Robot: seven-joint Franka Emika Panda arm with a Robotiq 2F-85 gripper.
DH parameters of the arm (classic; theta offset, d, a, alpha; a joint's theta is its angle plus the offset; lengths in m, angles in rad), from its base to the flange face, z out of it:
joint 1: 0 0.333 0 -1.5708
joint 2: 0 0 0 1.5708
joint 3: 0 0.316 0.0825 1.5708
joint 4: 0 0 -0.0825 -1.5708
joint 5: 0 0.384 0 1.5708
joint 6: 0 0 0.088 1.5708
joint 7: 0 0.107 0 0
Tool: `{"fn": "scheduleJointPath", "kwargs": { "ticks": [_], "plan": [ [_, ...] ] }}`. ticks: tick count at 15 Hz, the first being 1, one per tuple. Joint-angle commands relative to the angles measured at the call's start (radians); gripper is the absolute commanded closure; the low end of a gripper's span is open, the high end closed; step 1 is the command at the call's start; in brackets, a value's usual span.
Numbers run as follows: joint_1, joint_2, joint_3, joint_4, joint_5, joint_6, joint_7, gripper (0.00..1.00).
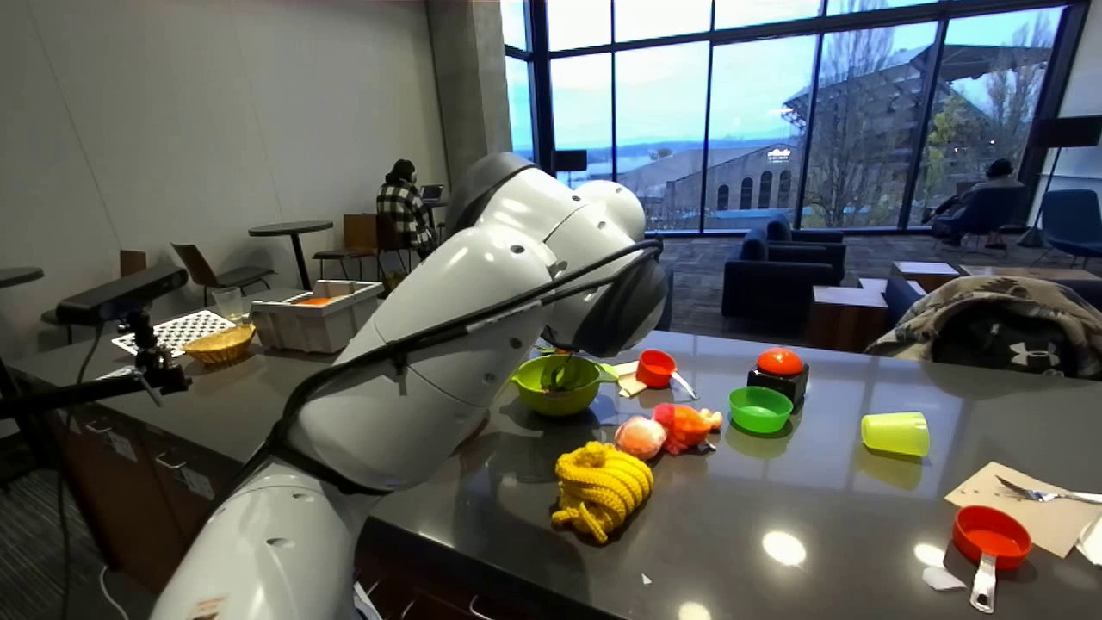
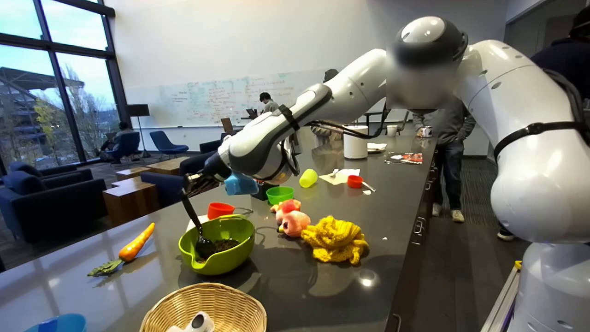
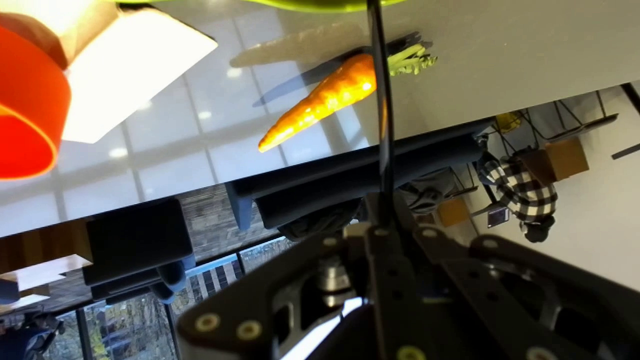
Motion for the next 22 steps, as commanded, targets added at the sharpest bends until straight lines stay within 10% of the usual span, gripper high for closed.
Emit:
{"fn": "scheduleJointPath", "kwargs": {
  "ticks": [1, 12, 22],
  "plan": [
    [-0.032, -0.015, 0.007, -0.056, -0.014, 0.031, 0.04, 0.99],
    [-0.154, -0.033, 0.015, -0.172, -0.039, 0.105, 0.121, 0.99],
    [-0.131, -0.065, -0.029, -0.104, -0.051, 0.071, 0.152, 0.99]
  ]
}}
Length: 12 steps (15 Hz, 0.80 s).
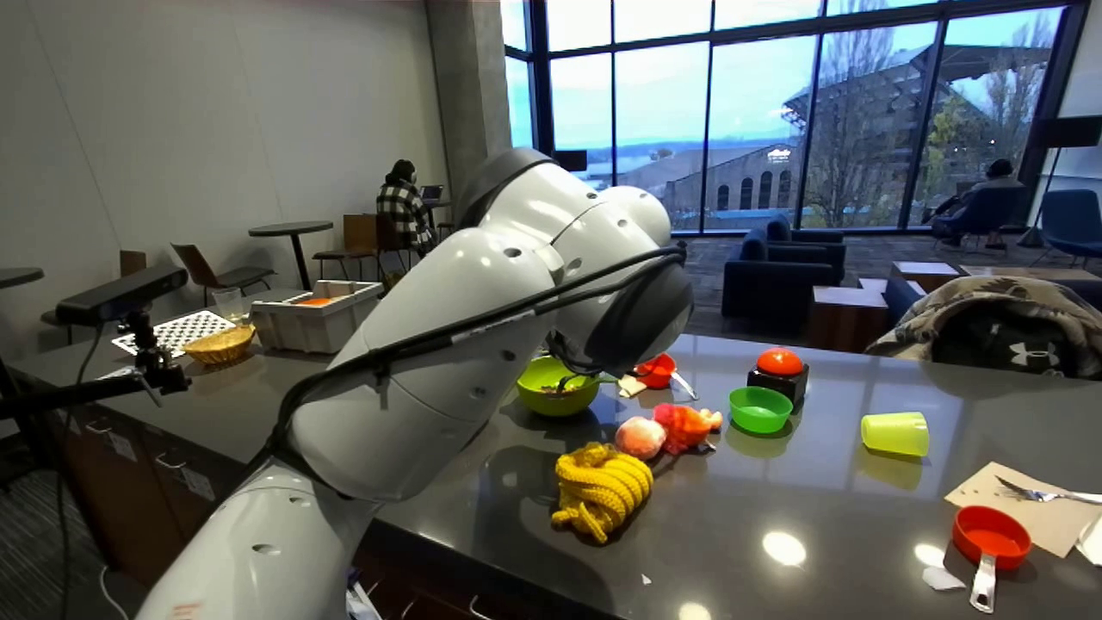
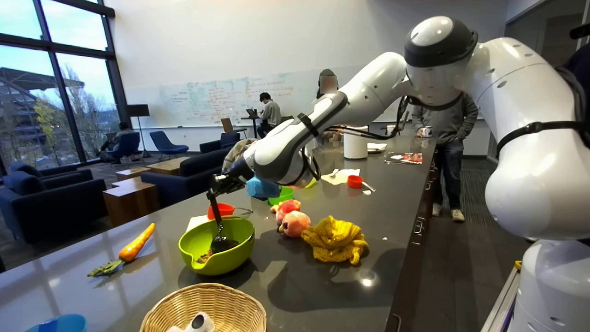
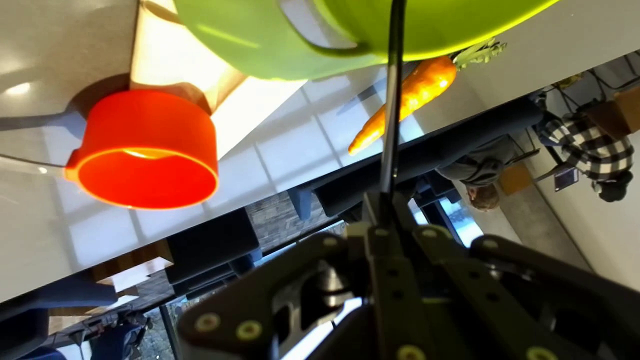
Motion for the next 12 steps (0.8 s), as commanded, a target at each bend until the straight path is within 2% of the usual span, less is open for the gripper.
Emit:
{"fn": "scheduleJointPath", "kwargs": {
  "ticks": [1, 6, 12],
  "plan": [
    [0.007, -0.055, -0.036, 0.028, -0.018, -0.037, 0.024, 0.99],
    [0.051, -0.065, -0.072, 0.091, -0.005, -0.075, 0.011, 0.99],
    [0.084, -0.059, -0.061, 0.094, 0.007, -0.074, 0.008, 0.99]
  ]
}}
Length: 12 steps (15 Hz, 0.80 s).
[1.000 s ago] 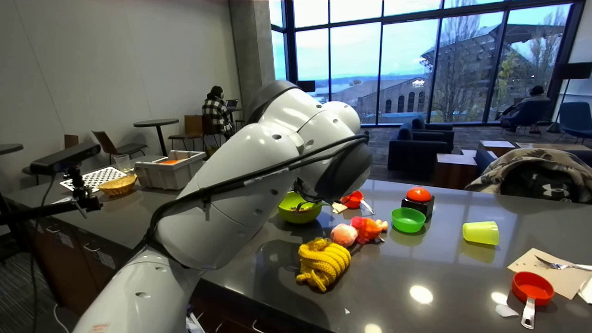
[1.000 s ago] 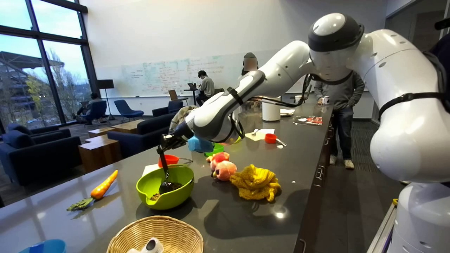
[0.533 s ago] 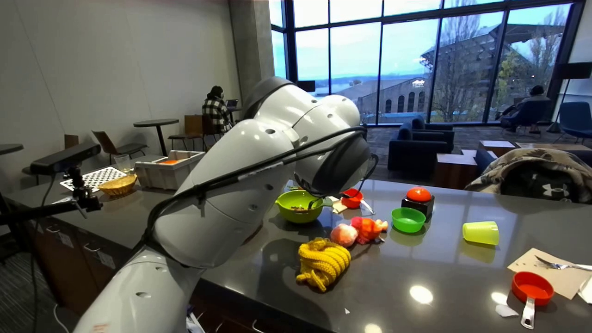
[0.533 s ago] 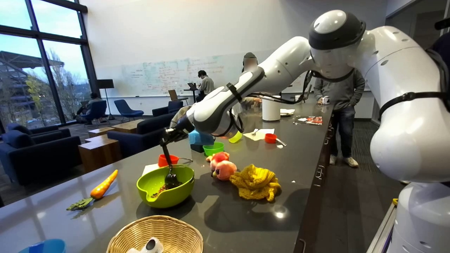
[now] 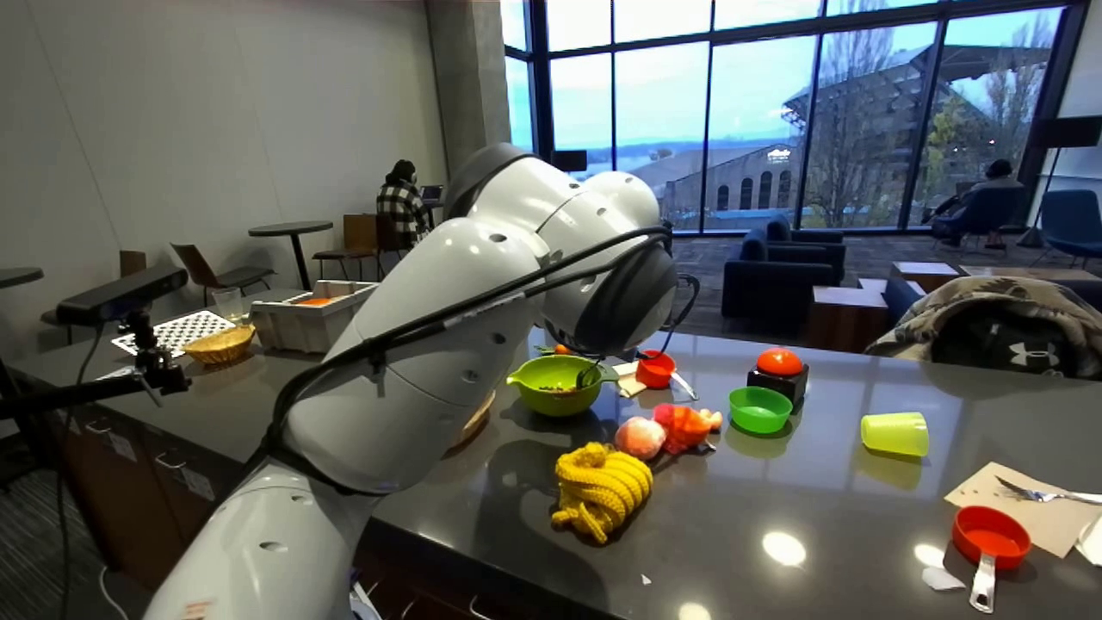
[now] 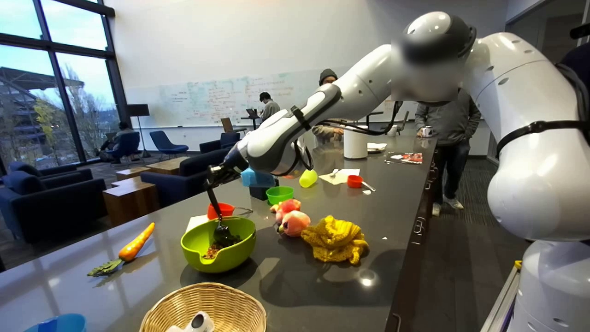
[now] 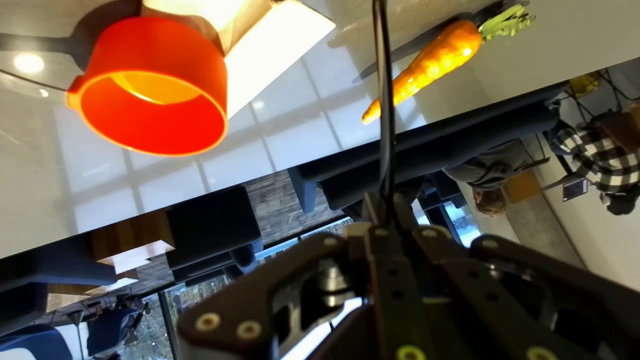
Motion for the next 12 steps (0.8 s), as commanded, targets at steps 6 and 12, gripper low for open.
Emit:
{"fn": "scheduleJointPath", "kwargs": {
  "ticks": [6, 12],
  "plan": [
    [0.062, -0.027, 0.014, -0.021, 0.004, -0.008, 0.007, 0.99],
    [0.041, -0.049, 0.041, -0.099, 0.006, 0.005, 0.013, 0.99]
  ]
}}
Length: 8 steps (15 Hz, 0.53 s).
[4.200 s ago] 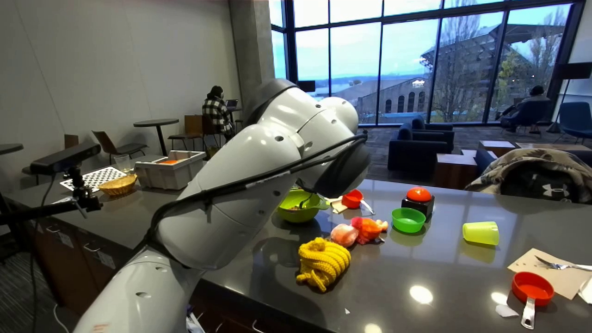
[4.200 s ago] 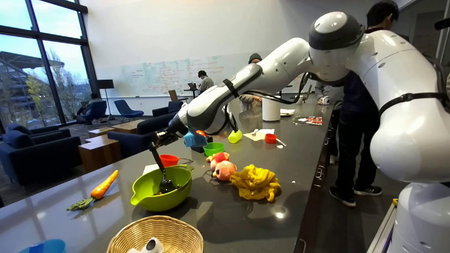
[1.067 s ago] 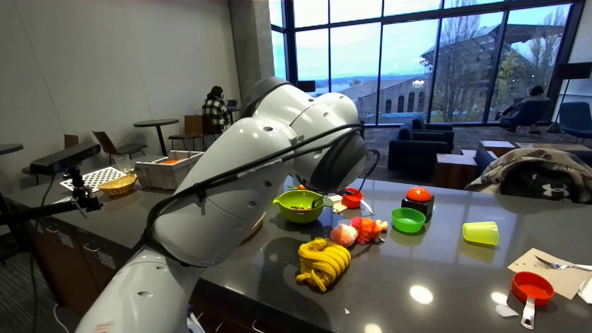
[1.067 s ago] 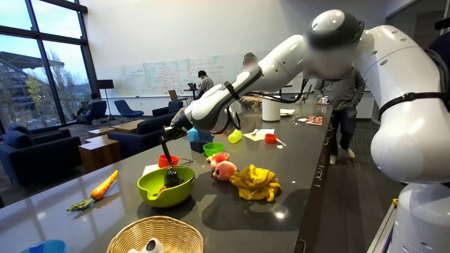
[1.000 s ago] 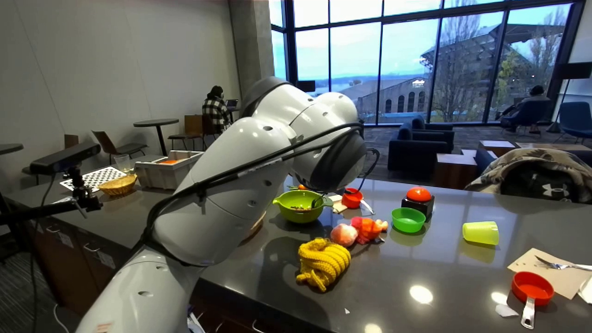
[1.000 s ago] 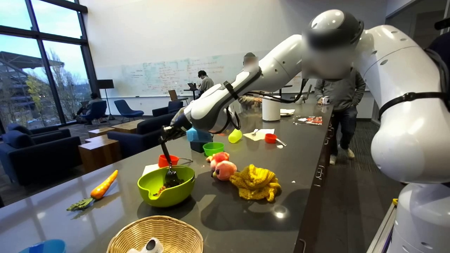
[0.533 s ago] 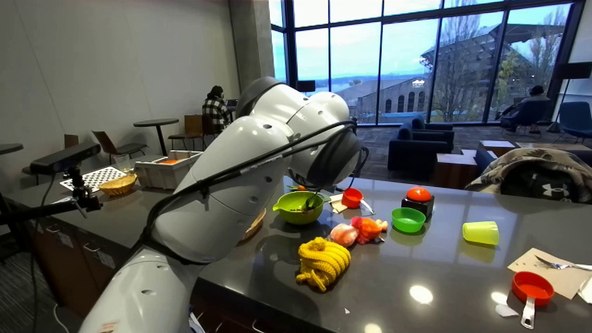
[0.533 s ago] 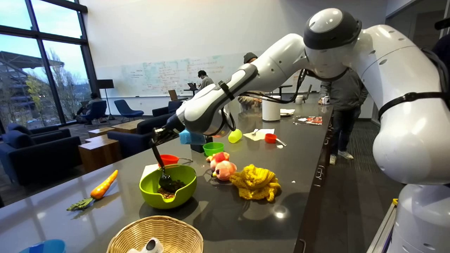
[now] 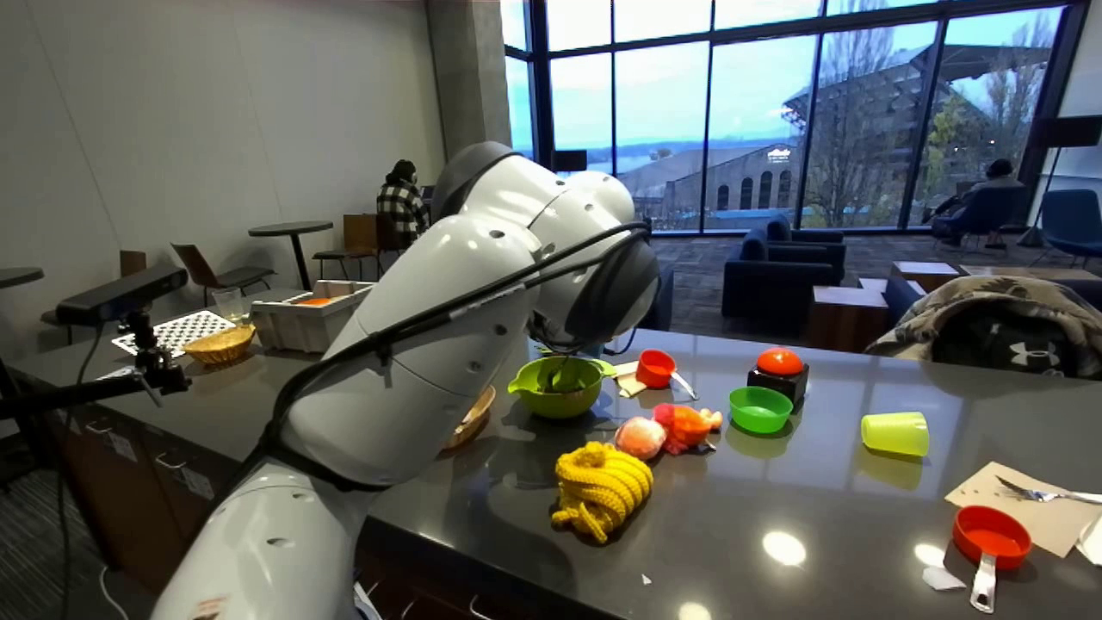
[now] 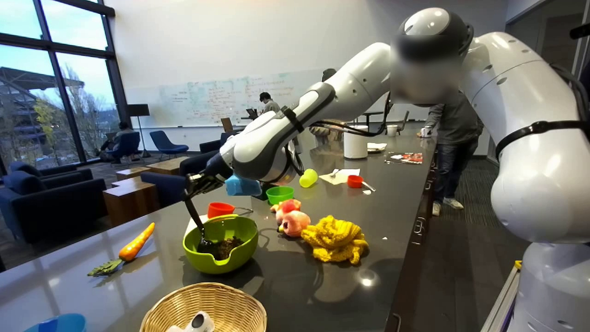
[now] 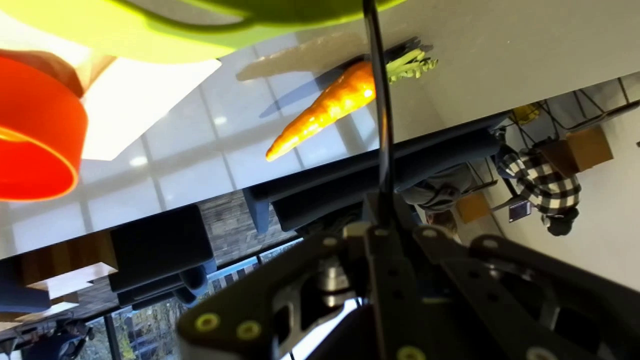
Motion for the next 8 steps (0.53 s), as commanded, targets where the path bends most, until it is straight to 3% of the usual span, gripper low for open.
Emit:
{"fn": "scheduleJointPath", "kwargs": {
  "ticks": [1, 8],
  "plan": [
    [-0.042, -0.051, 0.019, -0.082, 0.008, 0.006, 0.015, 0.99],
    [-0.14, -0.1, 0.024, -0.165, 0.014, 0.036, 0.033, 0.99]
  ]
}}
